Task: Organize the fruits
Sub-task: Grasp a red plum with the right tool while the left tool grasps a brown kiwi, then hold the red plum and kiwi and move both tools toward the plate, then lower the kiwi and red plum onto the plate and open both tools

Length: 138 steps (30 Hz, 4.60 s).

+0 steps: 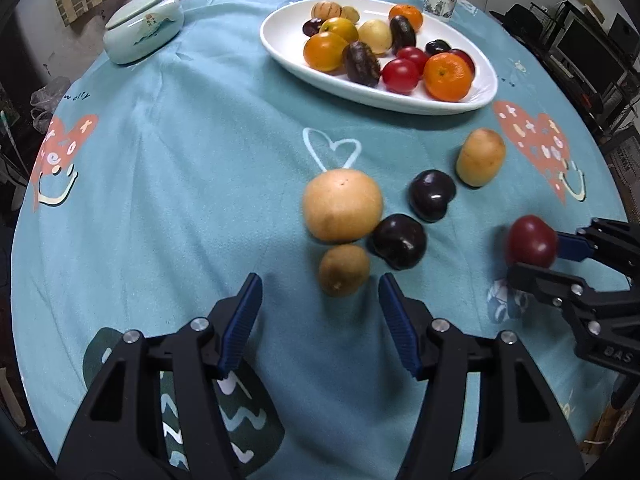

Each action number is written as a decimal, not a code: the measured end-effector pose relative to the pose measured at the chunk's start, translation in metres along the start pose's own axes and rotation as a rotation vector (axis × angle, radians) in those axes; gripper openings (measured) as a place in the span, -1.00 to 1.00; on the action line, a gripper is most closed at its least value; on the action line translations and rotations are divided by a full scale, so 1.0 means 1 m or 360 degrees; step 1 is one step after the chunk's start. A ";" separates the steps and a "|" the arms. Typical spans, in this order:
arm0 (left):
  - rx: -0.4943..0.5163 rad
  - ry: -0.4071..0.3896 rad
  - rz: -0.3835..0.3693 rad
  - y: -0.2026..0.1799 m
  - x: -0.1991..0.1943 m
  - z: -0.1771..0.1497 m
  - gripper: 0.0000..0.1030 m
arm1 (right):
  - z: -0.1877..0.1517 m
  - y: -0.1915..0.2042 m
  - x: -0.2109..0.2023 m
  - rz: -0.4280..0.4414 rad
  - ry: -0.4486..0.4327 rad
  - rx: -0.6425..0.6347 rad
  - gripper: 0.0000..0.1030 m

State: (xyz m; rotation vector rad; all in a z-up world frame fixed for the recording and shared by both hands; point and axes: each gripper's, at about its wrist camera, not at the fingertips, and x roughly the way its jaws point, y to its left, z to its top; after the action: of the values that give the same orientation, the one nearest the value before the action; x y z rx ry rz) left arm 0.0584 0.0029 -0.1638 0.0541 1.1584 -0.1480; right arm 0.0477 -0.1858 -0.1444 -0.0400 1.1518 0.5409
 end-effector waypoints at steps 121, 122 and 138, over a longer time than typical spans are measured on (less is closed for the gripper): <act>0.0034 -0.0330 -0.0086 -0.044 -0.048 0.164 -0.49 | 0.133 -0.054 -0.047 -0.0088 -0.0417 0.0152 -0.26; 0.0044 -0.0315 -0.0072 -0.046 -0.038 0.172 -0.49 | 0.141 -0.059 -0.040 -0.0104 -0.0405 0.0153 -0.26; -0.0043 -0.0255 -0.0021 -0.030 0.017 0.202 -0.07 | 0.194 -0.113 0.024 -0.0140 -0.0320 0.0311 0.39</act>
State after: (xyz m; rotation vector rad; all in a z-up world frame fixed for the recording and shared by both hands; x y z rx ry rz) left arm 0.2441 -0.0525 -0.0978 0.0104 1.0006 -0.1456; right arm 0.2690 -0.2162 -0.1113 0.1288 0.9967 0.3441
